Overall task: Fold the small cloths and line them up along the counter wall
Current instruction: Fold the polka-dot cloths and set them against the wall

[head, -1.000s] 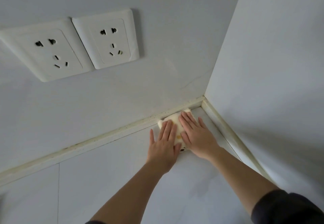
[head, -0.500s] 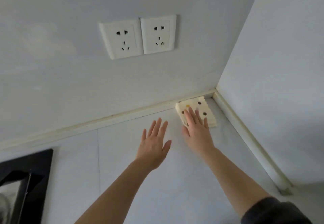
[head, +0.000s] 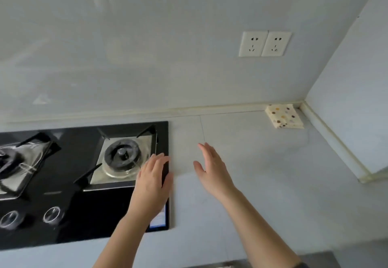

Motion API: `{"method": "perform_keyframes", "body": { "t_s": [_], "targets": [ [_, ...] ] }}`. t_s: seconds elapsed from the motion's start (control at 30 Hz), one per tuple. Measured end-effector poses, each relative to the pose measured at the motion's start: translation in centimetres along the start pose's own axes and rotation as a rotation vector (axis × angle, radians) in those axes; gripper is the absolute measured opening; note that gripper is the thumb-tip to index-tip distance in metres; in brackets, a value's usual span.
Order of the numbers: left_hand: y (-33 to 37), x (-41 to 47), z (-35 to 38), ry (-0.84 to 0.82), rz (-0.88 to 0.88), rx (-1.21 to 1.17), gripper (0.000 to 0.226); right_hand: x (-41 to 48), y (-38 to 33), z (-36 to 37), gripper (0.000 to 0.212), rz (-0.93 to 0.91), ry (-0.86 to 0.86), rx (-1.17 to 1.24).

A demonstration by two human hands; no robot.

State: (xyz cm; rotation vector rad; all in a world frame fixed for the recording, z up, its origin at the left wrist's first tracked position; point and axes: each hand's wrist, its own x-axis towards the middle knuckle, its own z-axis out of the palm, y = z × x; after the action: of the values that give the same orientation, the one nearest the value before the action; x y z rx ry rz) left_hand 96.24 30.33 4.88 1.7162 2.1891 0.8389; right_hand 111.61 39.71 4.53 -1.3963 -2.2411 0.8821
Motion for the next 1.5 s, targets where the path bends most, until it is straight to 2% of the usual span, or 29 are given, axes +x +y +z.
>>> {"method": "perform_keyframes", "body": {
  "t_s": [0.23,0.5,0.8,1.1,1.3,1.5],
  "targets": [
    [-7.7,-12.8,-11.6,0.116,-0.066,0.029,0.036,-8.7,-13.6,8.0,0.051,-0.156,-0.068,0.042],
    [-14.9,-17.3,-19.5,0.253,-0.192,0.017,0.036,-9.9,-23.2,14.5,0.050,-0.279,-0.125,0.014],
    [-27.9,-15.3,-25.6,0.250,-0.228,0.057,0.035,-4.5,-30.5,25.0,0.048,-0.293,-0.205,0.009],
    [-42.6,-13.0,-34.8,0.312,-0.407,0.076,0.033,4.3,-44.7,36.1,0.048,-0.437,-0.355,-0.046],
    [-52.2,-11.8,-40.1,0.263,-0.459,0.141,0.032,7.9,-52.3,43.4,0.047,-0.469,-0.460,-0.101],
    [-65.6,-7.7,-44.4,0.090,-0.412,0.214,0.032,13.7,-58.6,53.7,0.047,-0.387,-0.491,-0.202]
  ]
}}
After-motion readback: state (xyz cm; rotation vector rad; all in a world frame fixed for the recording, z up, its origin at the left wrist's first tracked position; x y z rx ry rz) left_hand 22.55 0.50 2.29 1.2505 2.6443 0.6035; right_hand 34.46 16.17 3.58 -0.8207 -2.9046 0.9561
